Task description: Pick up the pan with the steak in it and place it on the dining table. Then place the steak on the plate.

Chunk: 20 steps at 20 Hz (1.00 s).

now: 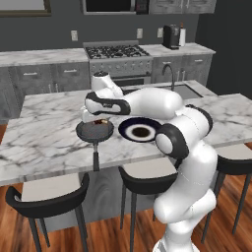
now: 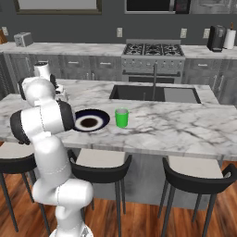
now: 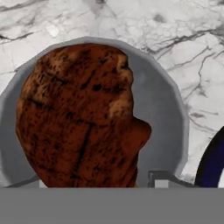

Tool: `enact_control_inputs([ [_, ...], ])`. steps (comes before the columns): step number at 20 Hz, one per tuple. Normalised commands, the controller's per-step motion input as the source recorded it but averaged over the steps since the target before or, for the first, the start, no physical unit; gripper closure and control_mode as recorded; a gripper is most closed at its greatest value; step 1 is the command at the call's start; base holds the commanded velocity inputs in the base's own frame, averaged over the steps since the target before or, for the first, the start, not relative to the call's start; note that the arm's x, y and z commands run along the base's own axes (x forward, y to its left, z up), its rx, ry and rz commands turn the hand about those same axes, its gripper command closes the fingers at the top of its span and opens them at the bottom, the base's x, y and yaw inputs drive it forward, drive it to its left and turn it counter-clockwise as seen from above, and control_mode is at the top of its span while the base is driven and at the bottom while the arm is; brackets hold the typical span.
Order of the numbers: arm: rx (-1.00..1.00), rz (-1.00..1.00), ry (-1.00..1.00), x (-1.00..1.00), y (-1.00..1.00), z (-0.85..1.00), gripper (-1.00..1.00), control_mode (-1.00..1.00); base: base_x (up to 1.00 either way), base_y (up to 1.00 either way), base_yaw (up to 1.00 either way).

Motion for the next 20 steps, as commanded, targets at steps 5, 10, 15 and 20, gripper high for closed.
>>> enact_control_inputs([
  [5, 0.0, -0.08, -0.05, -0.26, -0.69, 0.23, 1.0, -1.0, 0.0, 0.0, 0.0],
  [10, 0.01, -0.07, -0.11, -0.21, -0.96, 0.04, 1.0, -1.0, 0.0, 0.0, 0.0],
  [15, 0.07, -0.01, -0.13, -0.26, -1.0, -0.04, 1.0, -1.0, 0.0, 0.0, 0.0],
  [20, 0.09, 0.0, -0.12, -0.07, -0.61, -0.01, 1.0, -1.0, 0.0, 0.0, 0.0],
])
